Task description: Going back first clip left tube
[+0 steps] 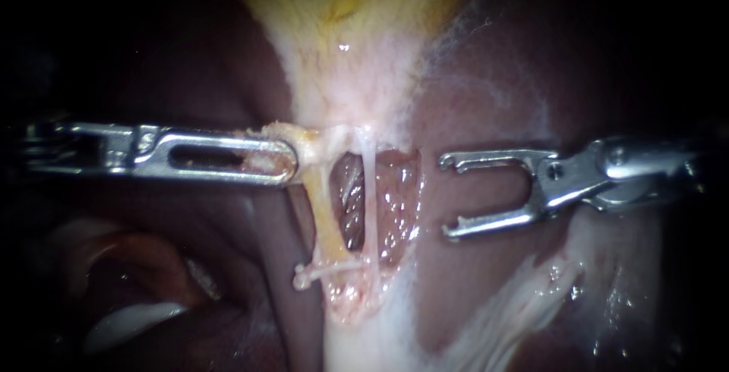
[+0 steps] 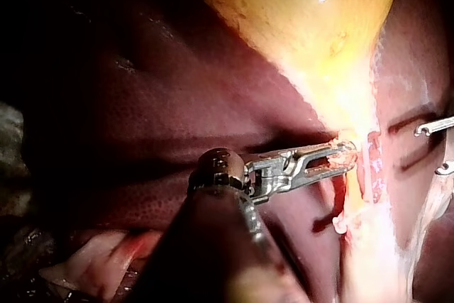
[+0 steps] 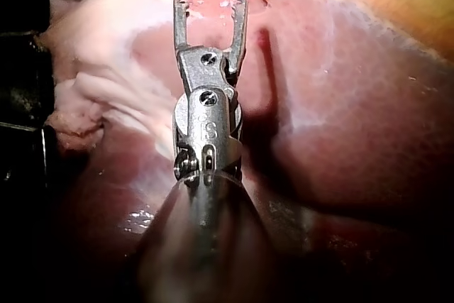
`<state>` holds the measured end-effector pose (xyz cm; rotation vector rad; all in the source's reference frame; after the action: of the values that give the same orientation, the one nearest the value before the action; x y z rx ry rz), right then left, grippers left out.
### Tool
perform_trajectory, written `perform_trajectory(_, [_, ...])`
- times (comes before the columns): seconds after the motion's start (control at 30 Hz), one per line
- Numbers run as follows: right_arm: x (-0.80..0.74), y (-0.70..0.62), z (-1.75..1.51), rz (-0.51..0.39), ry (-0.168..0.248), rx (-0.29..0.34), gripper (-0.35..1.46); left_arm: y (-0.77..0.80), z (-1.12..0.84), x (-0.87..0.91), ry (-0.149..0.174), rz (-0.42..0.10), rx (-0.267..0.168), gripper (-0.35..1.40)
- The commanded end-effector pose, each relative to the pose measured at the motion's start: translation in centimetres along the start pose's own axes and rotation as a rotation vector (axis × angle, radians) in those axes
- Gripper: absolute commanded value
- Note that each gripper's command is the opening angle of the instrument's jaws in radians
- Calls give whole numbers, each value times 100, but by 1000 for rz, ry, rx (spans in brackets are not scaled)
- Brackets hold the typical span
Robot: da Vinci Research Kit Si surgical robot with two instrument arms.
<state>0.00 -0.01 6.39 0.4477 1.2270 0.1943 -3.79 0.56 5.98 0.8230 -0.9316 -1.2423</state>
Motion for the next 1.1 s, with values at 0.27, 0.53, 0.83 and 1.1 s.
perform_trajectory(0.27, [0,0,0,0,0,1,50,21,10,0,-6,5,-4,-35])
perform_trajectory(0.53, [0,-2,0,0,0,2,50,37,38,-3,-15,10,-12,-35])
perform_trajectory(0.83, [1,-3,0,0,0,2,50,47,66,-1,-6,20,-9,-35])
perform_trajectory(1.1, [2,-3,0,0,0,2,50,46,67,-2,-7,20,-10,-35])
